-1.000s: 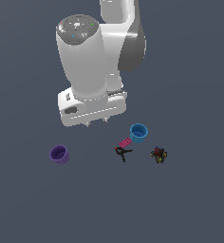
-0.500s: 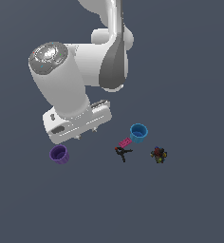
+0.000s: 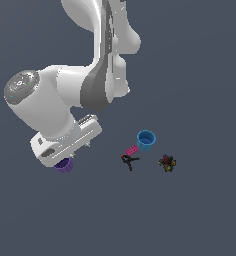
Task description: Pick up a designated object from a clutter of objects.
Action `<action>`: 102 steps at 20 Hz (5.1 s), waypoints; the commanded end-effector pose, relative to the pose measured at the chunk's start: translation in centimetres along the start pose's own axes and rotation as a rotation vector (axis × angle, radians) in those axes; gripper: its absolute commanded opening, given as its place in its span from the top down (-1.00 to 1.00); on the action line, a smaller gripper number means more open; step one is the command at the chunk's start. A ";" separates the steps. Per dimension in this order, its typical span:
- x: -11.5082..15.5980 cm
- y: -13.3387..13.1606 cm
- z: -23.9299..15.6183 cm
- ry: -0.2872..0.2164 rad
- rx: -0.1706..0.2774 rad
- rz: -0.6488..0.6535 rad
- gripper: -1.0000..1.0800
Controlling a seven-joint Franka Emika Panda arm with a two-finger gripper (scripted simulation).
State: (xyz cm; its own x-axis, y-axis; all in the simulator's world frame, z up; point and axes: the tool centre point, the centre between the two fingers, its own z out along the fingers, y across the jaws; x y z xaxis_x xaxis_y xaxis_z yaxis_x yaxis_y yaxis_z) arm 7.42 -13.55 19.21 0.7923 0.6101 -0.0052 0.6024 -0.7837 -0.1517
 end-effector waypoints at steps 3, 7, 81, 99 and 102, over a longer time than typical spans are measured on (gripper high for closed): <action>-0.7 2.2 1.3 0.027 0.021 -0.080 -0.23; -1.5 4.2 2.4 0.056 0.036 -0.149 -0.23; -6.0 7.9 -1.7 0.242 0.051 -0.448 1.00; -5.3 0.3 -21.2 0.243 0.052 -0.451 1.00; -5.3 -0.5 -23.6 0.244 0.052 -0.450 1.00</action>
State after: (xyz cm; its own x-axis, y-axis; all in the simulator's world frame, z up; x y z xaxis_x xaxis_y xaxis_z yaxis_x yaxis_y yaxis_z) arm 5.35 -19.37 41.29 0.4584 0.8360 0.3017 0.8885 -0.4388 -0.1340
